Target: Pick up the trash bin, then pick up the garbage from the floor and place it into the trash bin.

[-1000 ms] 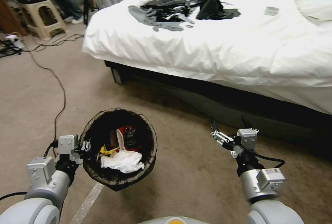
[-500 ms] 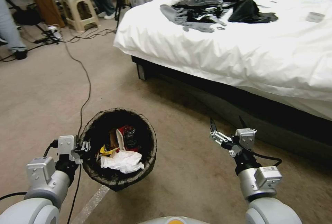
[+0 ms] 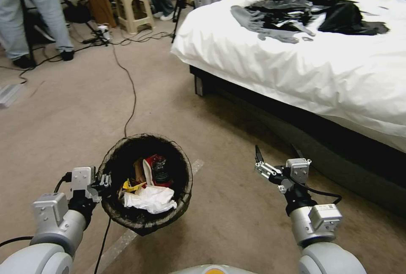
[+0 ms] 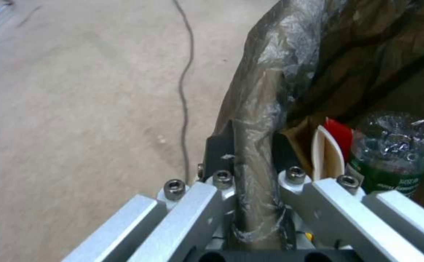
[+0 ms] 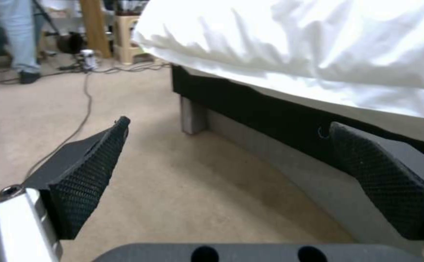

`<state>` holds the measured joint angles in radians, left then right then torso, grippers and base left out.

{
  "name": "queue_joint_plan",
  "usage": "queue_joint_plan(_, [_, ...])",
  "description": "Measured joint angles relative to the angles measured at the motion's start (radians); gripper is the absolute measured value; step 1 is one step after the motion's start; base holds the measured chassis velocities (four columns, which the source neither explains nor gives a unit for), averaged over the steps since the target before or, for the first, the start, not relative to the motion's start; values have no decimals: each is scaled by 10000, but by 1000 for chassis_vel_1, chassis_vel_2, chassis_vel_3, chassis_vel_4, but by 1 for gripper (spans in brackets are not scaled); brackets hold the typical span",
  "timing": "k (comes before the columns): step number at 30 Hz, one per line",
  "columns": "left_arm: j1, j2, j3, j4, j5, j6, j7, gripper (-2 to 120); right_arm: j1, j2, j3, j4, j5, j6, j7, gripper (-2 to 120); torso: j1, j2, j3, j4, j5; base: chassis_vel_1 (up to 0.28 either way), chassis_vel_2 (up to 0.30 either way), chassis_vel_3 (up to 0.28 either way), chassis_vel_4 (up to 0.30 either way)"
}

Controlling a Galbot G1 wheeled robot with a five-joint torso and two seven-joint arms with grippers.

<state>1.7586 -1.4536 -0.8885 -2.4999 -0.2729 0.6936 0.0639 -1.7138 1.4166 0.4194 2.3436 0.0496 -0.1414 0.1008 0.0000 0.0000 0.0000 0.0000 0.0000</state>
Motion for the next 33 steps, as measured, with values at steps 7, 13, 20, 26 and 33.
queue_joint_plan(7, [-10,-15,1,0,-23,0,-16,1,11,-43,-6,-8,-1,1,0,100,1,0,0,1,0,87,78,82,91])
queue_joint_plan(13, [-37,-45,0,0,-40,1,-30,1,37,-82,-18,-33,-3,2,-2,100,0,0,0,-1,0,83,87,80,78])
queue_joint_plan(20, [-71,-73,-23,0,-67,0,-41,1,52,-162,-35,-58,-10,-39,-21,100,0,0,0,0,0,88,90,98,82])
queue_joint_plan(26, [-120,-83,-20,0,-73,1,-41,1,38,-168,-66,-61,-42,-99,-33,100,0,0,0,0,1,89,88,87,91])
queue_joint_plan(33, [-133,-86,-20,0,-99,1,-42,1,29,-176,-68,-31,-51,-110,-36,100,1,0,0,0,1,93,88,80,95])
